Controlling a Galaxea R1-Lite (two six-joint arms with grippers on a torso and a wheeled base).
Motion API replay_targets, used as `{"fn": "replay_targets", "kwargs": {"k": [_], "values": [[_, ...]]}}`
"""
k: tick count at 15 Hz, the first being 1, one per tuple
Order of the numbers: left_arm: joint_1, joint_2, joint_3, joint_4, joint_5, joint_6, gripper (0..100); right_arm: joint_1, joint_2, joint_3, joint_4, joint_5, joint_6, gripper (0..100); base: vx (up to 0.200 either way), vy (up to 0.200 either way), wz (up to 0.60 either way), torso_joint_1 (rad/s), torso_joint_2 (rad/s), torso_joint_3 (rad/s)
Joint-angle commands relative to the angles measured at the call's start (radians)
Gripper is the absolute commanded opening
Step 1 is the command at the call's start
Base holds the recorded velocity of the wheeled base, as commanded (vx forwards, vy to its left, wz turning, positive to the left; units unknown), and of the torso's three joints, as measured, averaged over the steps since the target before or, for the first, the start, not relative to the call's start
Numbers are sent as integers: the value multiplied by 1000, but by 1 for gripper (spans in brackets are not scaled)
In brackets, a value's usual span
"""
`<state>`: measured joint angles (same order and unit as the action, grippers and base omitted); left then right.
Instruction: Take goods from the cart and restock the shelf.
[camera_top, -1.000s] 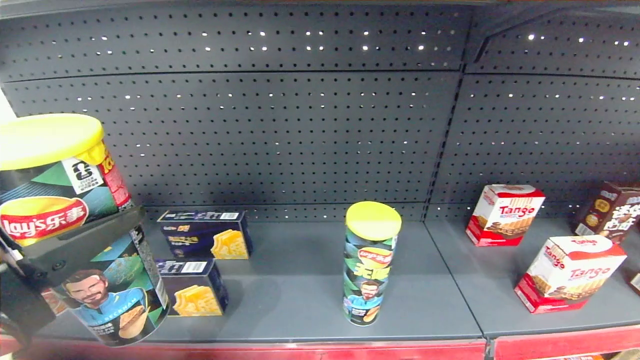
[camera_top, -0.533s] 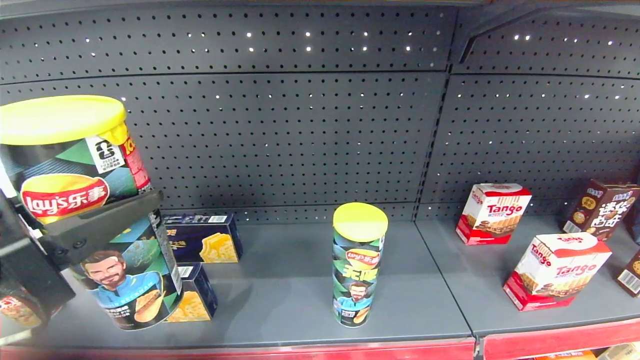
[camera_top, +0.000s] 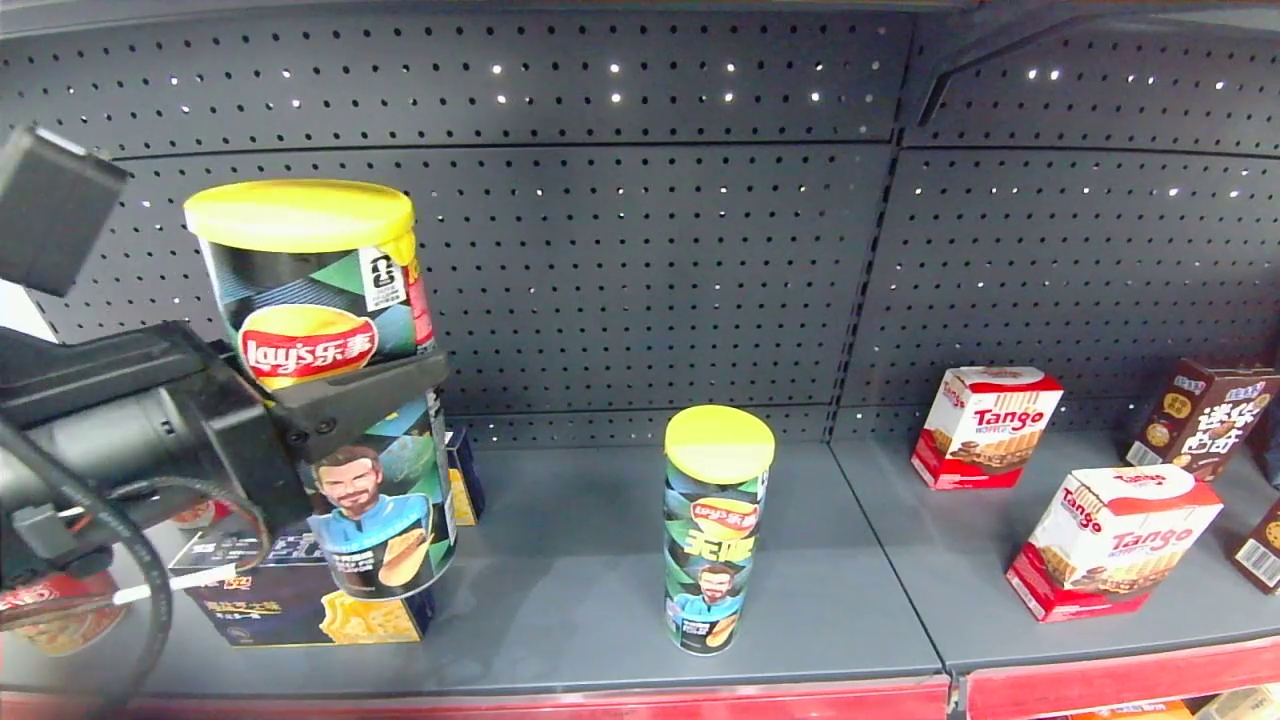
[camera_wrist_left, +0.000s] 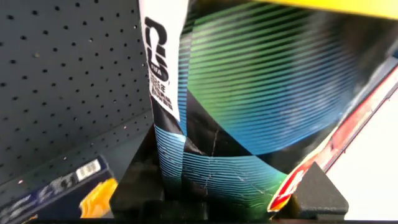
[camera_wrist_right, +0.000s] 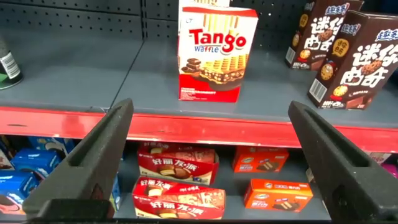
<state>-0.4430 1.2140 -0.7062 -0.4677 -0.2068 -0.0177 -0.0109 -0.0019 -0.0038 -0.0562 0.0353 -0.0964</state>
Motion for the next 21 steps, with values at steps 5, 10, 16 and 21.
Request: {"fn": "replay_targets", "kwargs": {"k": [5, 10, 16, 21], "values": [[107, 323, -33, -249, -91, -7, 0, 0, 2, 1, -1, 0, 0, 100, 0, 0, 0, 0, 0, 0], [98, 479, -159, -275, -100, -5, 0, 0, 2, 1, -1, 0, 0, 100, 0, 0, 0, 0, 0, 0], [93, 651, -223, -399, -154, -8, 0, 0, 2, 1, -1, 0, 0, 100, 0, 0, 0, 0, 0, 0], [50, 708, -274, -430, -154, -24, 0, 0, 2, 1, -1, 0, 0, 100, 0, 0, 0, 0, 0, 0]]}}
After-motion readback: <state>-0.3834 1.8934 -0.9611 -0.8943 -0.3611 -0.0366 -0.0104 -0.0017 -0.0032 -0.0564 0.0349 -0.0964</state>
